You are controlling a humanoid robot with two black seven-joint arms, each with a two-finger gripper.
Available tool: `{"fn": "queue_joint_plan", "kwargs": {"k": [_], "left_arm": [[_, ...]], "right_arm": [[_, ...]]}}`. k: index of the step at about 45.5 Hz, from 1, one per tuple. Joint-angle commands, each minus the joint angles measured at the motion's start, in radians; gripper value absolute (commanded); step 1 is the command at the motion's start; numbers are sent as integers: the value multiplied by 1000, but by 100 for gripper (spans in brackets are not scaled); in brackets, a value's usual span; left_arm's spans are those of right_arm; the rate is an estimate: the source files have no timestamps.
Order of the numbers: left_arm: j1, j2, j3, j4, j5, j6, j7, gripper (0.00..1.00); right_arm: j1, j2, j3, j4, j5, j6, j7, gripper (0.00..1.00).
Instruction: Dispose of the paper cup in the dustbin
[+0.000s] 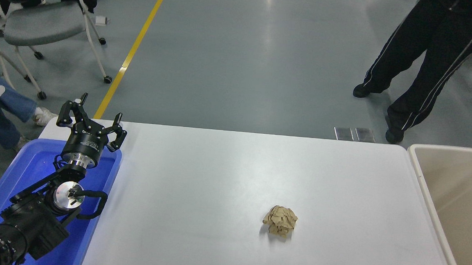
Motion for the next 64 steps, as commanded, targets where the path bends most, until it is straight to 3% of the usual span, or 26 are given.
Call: {"fn": "queue_joint_plan", "kwargs": {"k": [1, 15, 40, 45, 48, 54, 57, 60, 64], "left_arm": [[0, 0, 1, 0, 0, -2, 0, 100], [0, 0, 1, 0, 0, -2, 0, 100], [0, 0, 1, 0, 0, -2, 0, 100], [0, 0, -1, 0, 0, -2, 0, 100], [0, 0, 1, 0, 0, -2, 0, 100], [0, 0, 1, 0, 0, -2, 0, 100], [0, 0, 1, 0, 0, -2, 0, 100], [0, 0, 1, 0, 0, -2, 0, 100], [0, 0, -1, 0, 0, -2, 0, 100]], "right_arm": [[-99, 63, 95, -59, 153, -31, -89, 0], [-164, 133, 323, -56, 348, -158, -134, 0], [-194, 158, 325, -57, 350, -169, -140, 0], [-194, 155, 326, -59, 350, -169, -166, 49], [-192, 153, 325, -59, 351, -169, -172, 68], [-192, 152, 326, -59, 351, -169, -172, 79], [-192, 150, 328, -59, 351, -172, -172, 91], [-192, 149, 340, -65, 351, -172, -169, 97], [-189, 150, 363, -93, 351, -198, -168, 98]]}}
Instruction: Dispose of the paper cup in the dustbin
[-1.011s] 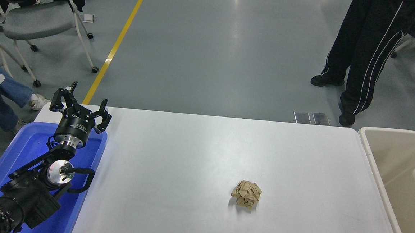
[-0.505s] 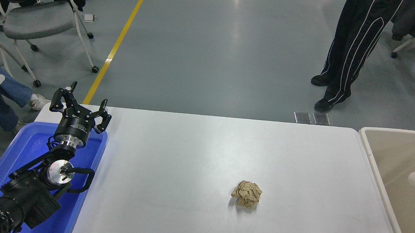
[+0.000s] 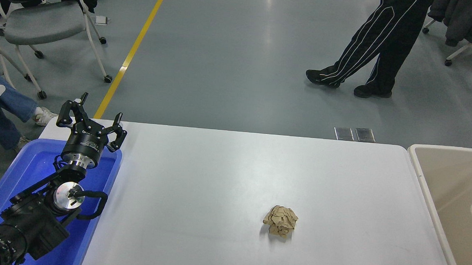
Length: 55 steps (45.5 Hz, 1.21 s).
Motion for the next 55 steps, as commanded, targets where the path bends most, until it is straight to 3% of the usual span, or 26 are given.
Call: {"fn": "queue_joint_plan", "kwargs": {"k": [1, 9, 30, 40, 47, 55], "left_arm": [[0, 0, -1, 0, 0, 0, 0, 100], [0, 0, 0, 0, 0, 0, 0, 100], [0, 0, 0, 0, 0, 0, 0, 100], [0, 0, 0, 0, 0, 0, 0, 100], [0, 0, 0, 0, 0, 2, 0, 100], [0, 0, 0, 0, 0, 2, 0, 100]], "right_arm": [[7, -2, 36, -39, 1, -39, 1, 98], [29, 14, 53, -73, 1, -145, 1, 99], [62, 106, 58, -114, 3, -136, 1, 99], [144, 38, 184, -107, 164, 23, 11, 99], [194, -41, 265, 36, 289, 102, 36, 99], [201, -212, 554, 427, 297, 117, 57, 99]]}}
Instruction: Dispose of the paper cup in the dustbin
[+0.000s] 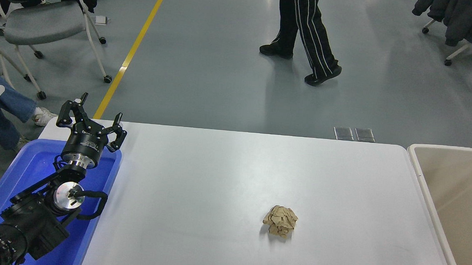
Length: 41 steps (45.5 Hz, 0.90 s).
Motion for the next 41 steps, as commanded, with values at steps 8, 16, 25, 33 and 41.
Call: {"fn": "queue_joint_plan", "kwargs": {"k": [8, 16, 25, 33, 41], "left_arm": [[0, 0, -2, 0, 0, 1, 0, 100], [0, 0, 0, 0, 0, -1, 0, 100], [0, 0, -2, 0, 0, 1, 0, 100], [0, 0, 0, 0, 0, 1, 0, 100], [0, 0, -2, 0, 0, 1, 0, 100]], "right_arm": [[-45, -196, 515, 608, 13, 62, 34, 99], [-122, -128, 652, 749, -101, 59, 177, 99], [-183, 13, 787, 765, -219, 62, 228, 99], [-209, 128, 842, 755, -225, 61, 301, 99], [-242, 192, 890, 751, -227, 61, 315, 99]]}}
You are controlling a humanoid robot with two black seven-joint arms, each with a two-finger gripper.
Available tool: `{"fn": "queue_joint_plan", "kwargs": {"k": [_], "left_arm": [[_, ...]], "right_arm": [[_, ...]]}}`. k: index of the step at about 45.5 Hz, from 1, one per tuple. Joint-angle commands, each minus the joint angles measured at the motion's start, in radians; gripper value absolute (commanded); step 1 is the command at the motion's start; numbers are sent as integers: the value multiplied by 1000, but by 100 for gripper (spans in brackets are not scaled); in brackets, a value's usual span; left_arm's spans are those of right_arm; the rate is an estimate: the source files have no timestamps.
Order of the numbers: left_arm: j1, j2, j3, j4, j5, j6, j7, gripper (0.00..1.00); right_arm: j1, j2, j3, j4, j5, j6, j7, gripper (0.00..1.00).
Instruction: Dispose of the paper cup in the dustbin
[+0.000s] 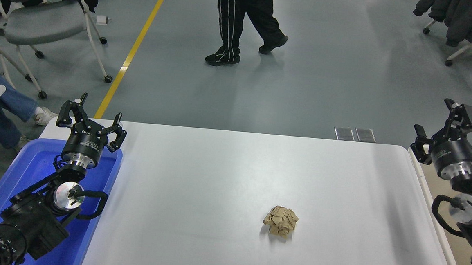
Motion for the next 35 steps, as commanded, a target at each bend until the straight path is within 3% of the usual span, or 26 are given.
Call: {"fn": "queue_joint_plan", "kwargs": {"k": [1, 35], "left_arm": [[1, 0, 0, 0, 0, 0, 0, 100], [0, 0, 0, 0, 0, 0, 0, 100]], "right_arm": [[-46, 116, 84, 8, -25, 1, 47, 99], [-34, 137, 23, -75, -28, 2, 44, 99]]}}
